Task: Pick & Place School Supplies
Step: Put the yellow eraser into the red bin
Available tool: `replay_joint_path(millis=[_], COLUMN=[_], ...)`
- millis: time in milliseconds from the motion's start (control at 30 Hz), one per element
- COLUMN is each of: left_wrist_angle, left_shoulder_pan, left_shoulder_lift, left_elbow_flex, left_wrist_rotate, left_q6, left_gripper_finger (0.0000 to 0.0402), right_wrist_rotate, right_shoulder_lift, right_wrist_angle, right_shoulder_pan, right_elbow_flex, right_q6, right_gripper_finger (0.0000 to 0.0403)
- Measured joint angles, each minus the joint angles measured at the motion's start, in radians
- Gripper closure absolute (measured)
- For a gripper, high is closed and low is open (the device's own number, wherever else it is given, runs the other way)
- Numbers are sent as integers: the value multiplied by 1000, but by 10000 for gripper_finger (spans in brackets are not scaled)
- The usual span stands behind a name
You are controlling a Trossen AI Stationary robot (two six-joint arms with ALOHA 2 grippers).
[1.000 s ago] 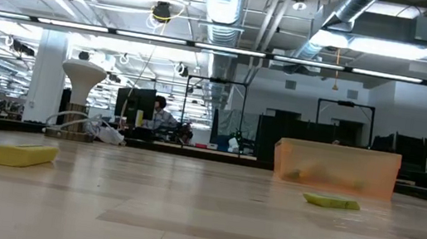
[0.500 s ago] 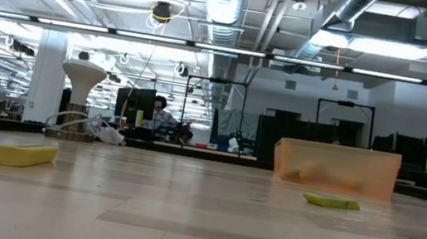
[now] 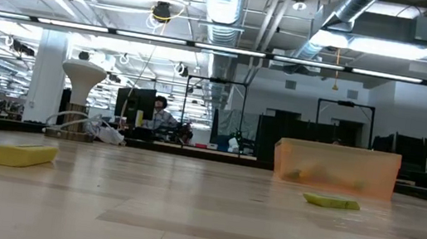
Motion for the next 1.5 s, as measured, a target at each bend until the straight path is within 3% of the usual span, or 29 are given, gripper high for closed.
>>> replay_joint_path(millis=[333, 667, 967, 1300, 1500], left_wrist_angle=[1, 5, 5, -13, -191], left_shoulder_pan=[-1, -1, -1, 2, 80], left_shoulder_lift=[0, 0, 0, -5, -64], left_elbow_flex=[0, 0, 0, 0, 2], left_wrist_rotate=[11, 13, 17, 19, 24], left_q6=[-3, -3, 5, 62, 102], left_gripper_finger=[378, 378, 377, 263, 190], right_wrist_rotate=[0, -1, -18, -55, -50], right_shoulder_lift=[-2, -3, -3, -3, -2], right_wrist_angle=[-3, -7, -5, -5, -10], right_shoulder_pan=[-12, -18, -16, -16, -18], right_elbow_flex=[0, 0, 0, 0, 0], right_q6=[-11, -63, -112, -115, -115], right_gripper_finger=[260, 380, 379, 379, 379])
